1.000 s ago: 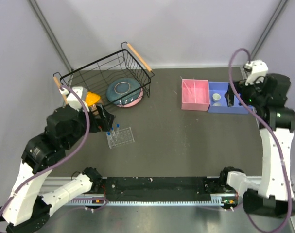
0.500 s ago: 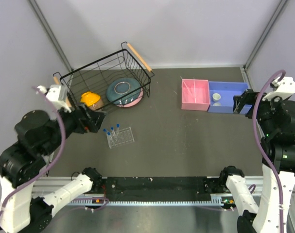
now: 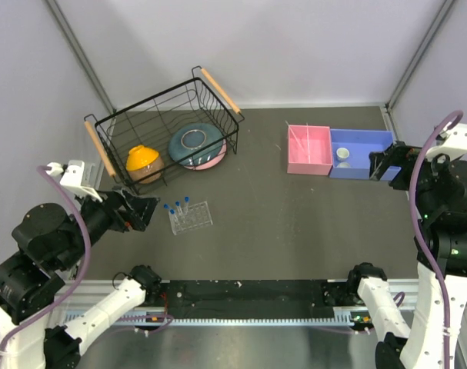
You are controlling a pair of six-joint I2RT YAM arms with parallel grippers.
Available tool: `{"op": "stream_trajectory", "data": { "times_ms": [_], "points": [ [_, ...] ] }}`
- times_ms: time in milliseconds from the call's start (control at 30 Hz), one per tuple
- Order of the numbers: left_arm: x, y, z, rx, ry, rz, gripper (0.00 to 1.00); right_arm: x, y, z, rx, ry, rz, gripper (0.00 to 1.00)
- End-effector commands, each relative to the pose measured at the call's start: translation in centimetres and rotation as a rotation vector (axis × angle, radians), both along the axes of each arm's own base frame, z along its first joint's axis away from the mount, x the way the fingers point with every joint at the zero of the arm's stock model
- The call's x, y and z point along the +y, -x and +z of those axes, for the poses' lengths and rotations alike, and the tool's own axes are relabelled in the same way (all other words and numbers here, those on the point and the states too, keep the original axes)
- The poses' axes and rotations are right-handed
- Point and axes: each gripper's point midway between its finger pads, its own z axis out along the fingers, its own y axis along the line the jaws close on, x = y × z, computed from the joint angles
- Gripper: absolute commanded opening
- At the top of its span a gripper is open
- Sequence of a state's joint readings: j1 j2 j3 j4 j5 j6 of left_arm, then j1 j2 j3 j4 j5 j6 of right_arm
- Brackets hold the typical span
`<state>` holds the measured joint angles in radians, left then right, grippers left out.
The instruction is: Organize the chemistry lab equipment
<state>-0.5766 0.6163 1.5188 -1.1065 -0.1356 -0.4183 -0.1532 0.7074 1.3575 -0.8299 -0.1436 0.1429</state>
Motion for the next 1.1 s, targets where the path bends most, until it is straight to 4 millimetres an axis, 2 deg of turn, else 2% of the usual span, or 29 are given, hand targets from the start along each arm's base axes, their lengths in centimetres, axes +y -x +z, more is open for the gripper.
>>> {"op": "stream_trajectory", "data": {
  "times_ms": [0,167,667,1067],
  "points": [
    [-0.4,-0.7,0.5,-0.063,0.019,-0.002,0.99,-0.2,0.8,2.2,-0.070,0.011,-0.015,0.99],
    [-1.1,-1.3,-0.6,-0.062,0.006,-0.025,0.99,-0.7,1.1,1.6,-0.064,0.031,-0.042,0.99],
    [-1.0,-1.9,-2.1,-0.081,-0.016,-0.011,0.99,-0.9,0.5,0.2,-0.026,0.021,-0.050,0.99],
    [-1.8,-1.7,-1.4,-0.133,0.018,-0.057,0.99,-1.1,0.3,-0.4,-0.013,0.009,-0.062,0.99]
  ]
}}
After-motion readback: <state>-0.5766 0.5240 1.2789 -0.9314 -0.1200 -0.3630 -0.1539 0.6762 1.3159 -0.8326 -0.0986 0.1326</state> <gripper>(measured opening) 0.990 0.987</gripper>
